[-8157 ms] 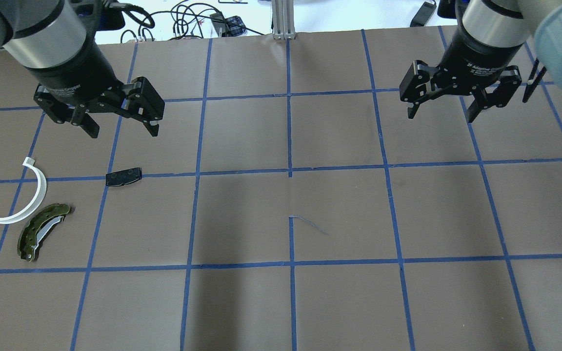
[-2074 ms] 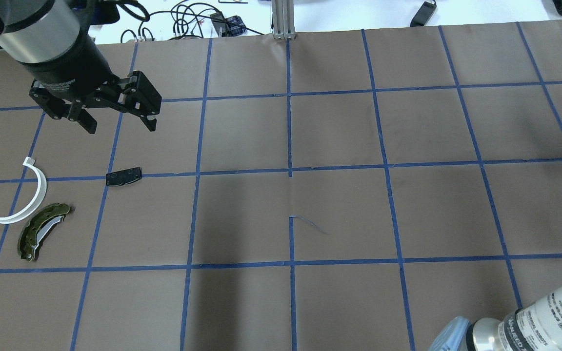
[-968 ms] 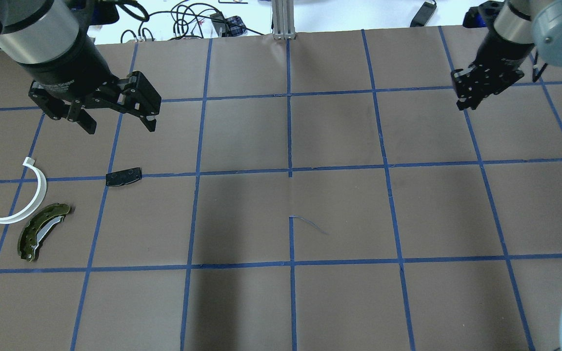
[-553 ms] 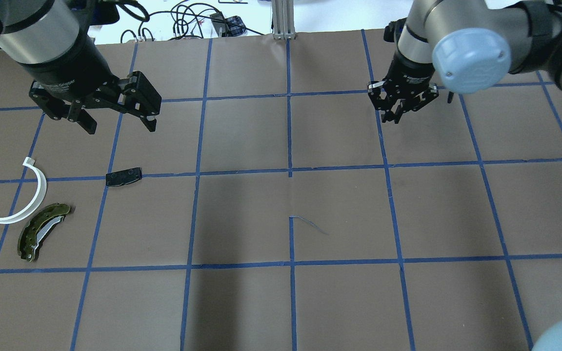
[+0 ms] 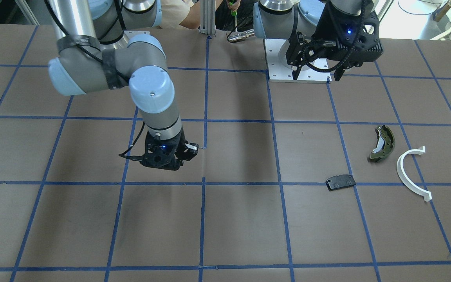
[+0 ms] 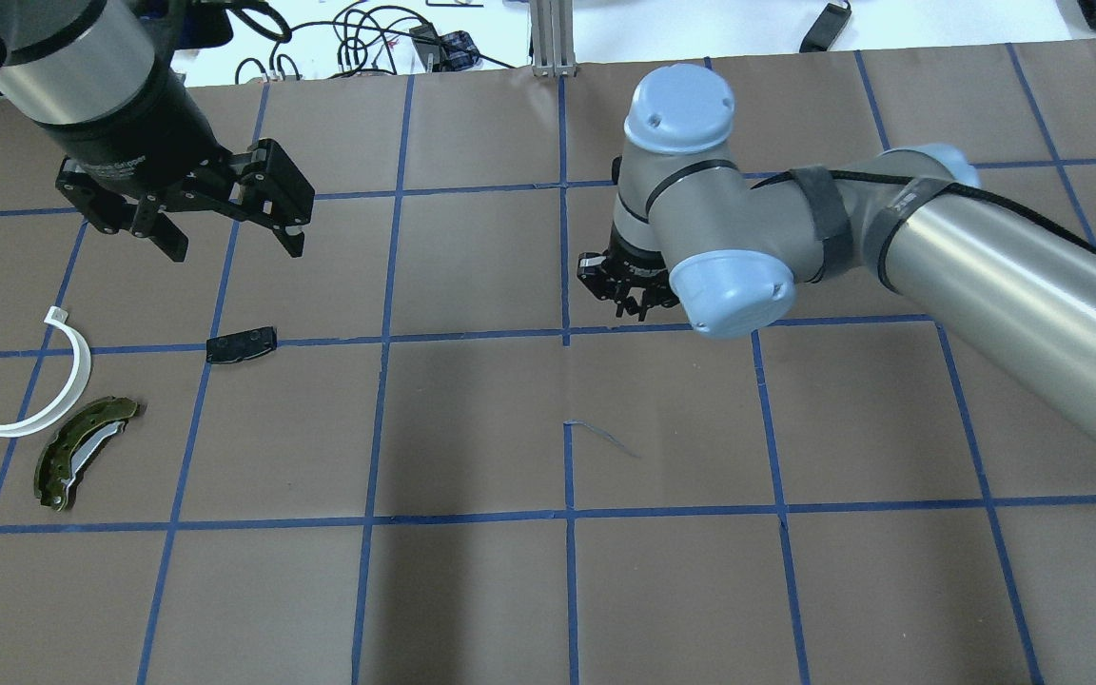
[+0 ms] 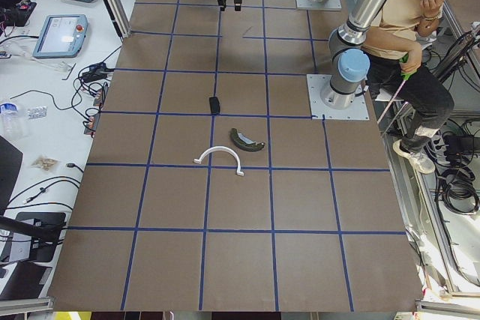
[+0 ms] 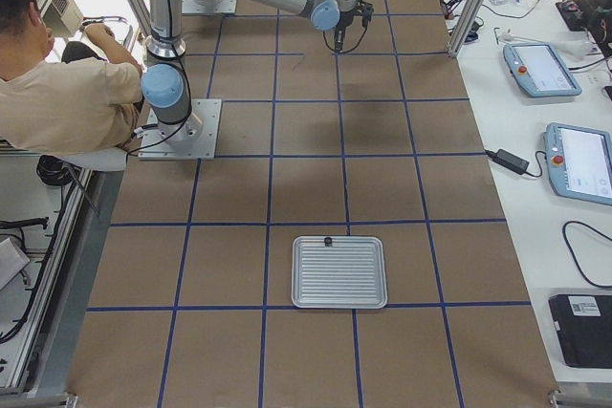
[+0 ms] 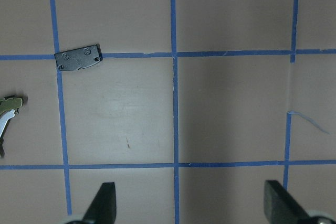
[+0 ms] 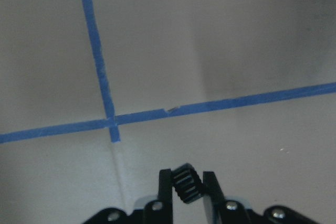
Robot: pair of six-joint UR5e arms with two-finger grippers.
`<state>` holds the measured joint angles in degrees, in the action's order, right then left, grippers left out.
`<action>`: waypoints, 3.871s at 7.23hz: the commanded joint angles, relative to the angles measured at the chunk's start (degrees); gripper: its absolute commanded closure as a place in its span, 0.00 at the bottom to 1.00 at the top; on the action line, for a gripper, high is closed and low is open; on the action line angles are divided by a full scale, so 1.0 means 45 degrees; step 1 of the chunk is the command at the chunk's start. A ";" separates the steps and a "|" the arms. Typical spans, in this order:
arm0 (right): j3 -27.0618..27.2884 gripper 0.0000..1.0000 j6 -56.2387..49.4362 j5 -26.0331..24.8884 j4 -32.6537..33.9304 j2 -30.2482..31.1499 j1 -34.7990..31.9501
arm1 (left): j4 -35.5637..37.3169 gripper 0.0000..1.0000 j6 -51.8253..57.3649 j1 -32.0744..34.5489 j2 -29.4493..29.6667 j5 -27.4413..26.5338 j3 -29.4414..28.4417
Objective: Place bearing gear from tray to pile
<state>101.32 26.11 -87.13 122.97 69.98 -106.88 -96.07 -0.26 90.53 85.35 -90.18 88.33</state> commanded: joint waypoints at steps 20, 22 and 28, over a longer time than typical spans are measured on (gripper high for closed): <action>0.0082 0.00 -1.5898 -0.0130 -0.2561 0.2163 0.9446 | 0.9234 0.00 -0.3151 0.1905 0.3354 0.0099 0.6406; 0.0062 0.01 -1.9634 -0.0013 -0.2483 0.2124 1.1262 | 1.0948 0.00 -0.4333 0.3353 0.4349 0.0660 0.6347; -0.1614 0.03 -2.7392 0.0807 -0.2425 0.0078 1.4919 | 1.1895 0.11 -0.5410 0.3925 0.6326 0.1095 0.5487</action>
<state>96.08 -90.74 -84.82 112.03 73.42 -42.58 -42.61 -24.73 108.09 112.95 -85.18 113.11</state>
